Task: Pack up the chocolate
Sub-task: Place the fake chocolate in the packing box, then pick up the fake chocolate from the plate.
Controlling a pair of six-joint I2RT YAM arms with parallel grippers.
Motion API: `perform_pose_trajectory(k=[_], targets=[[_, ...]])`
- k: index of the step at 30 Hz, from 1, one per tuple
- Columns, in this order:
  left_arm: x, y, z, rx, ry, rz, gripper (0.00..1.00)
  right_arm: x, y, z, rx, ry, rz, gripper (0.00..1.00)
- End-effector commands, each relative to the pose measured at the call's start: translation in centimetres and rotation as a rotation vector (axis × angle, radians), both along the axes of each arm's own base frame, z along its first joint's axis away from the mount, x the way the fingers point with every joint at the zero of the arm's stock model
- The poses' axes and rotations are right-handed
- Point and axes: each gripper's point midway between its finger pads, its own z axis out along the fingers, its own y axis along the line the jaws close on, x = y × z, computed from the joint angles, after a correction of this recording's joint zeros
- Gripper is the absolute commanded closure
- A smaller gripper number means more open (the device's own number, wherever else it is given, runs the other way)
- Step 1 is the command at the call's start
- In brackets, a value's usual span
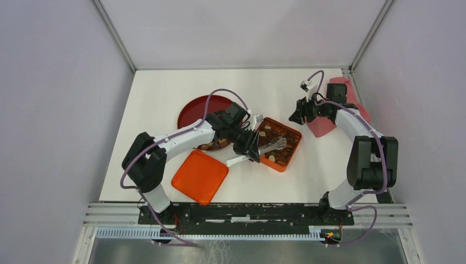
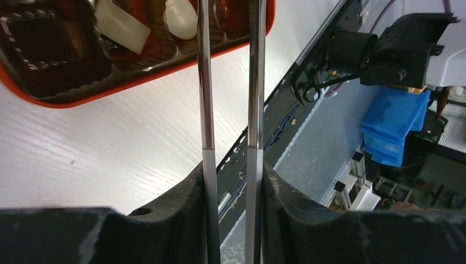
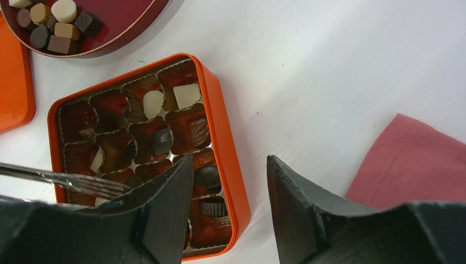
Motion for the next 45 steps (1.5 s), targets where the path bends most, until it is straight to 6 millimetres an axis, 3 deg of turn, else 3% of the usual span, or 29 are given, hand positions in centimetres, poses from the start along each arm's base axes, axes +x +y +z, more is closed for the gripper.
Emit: perform_pose_trajectory(k=[1, 6, 12, 18, 29, 45], targets=[[3.4, 0.8, 5.7, -0.113, -0.153, 0.097, 0.65, 0.2, 0.2, 1.9, 0.022, -0.063, 0.013, 0.43], [5.4, 6.3, 6.6, -0.06, -0.181, 0.219, 0.65, 0.2, 0.2, 2.1, 0.02, -0.07, 0.014, 0.43], [6.8, 14.9, 4.5, 0.169, -0.169, 0.4, 0.64, 0.0, 0.3, 2.1, 0.024, -0.073, 0.017, 0.43], [6.5, 18.3, 3.3, 0.353, -0.183, 0.428, 0.64, -0.1, 0.4, 2.0, 0.033, -0.072, 0.019, 0.43], [7.6, 17.0, 2.5, 0.37, -0.146, 0.432, 0.61, -0.2, 0.5, 1.9, 0.033, -0.067, 0.017, 0.43], [7.2, 16.3, 1.1, 0.529, -0.162, 0.416, 0.53, -0.1, 0.6, 1.9, 0.038, -0.069, 0.021, 0.43]])
